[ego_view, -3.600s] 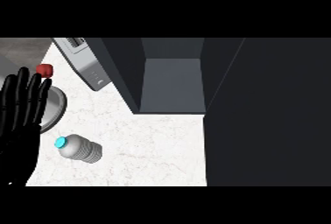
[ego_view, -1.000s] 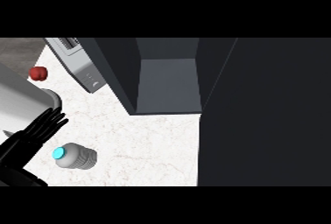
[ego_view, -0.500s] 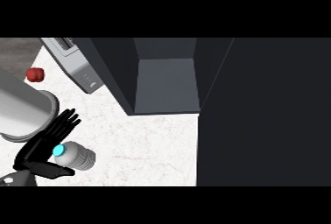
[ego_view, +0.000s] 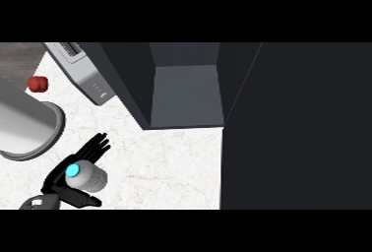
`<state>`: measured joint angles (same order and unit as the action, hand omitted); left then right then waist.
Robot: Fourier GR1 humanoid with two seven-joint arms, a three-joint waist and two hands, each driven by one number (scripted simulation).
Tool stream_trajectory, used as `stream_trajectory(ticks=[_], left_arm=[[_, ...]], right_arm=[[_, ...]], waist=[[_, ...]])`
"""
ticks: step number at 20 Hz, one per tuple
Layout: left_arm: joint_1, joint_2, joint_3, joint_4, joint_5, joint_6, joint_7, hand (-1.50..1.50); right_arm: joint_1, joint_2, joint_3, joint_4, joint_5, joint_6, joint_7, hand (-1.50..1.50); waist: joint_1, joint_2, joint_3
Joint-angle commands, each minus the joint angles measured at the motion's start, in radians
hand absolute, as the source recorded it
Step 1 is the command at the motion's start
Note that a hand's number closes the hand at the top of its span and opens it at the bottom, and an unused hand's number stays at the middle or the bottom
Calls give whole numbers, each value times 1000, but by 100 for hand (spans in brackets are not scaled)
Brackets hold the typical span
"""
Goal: Pick up the bottled water, place it into the cabinet and close the cabinet
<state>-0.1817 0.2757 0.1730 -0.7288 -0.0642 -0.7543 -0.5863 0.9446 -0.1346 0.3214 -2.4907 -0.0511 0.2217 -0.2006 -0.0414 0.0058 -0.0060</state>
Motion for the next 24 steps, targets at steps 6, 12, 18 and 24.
stream_trajectory(ticks=[6,12,18,24], left_arm=[[1,-18,-52,135,5,-104,-259,150],[-63,-15,-43,236,76,-172,-203,150],[-77,-43,-44,250,100,-100,-246,150],[-4,-267,89,175,192,441,-304,150]], right_arm=[[49,-20,15,-121,-7,-6,29,-150],[83,-34,-31,-67,-43,14,-31,-150],[89,-32,-14,-73,-21,6,-28,-150],[79,-18,-9,-47,-1,-13,-38,-150]], waist=[[8,2,-2],[-4,-1,1],[10,-1,1],[37,-7,4]])
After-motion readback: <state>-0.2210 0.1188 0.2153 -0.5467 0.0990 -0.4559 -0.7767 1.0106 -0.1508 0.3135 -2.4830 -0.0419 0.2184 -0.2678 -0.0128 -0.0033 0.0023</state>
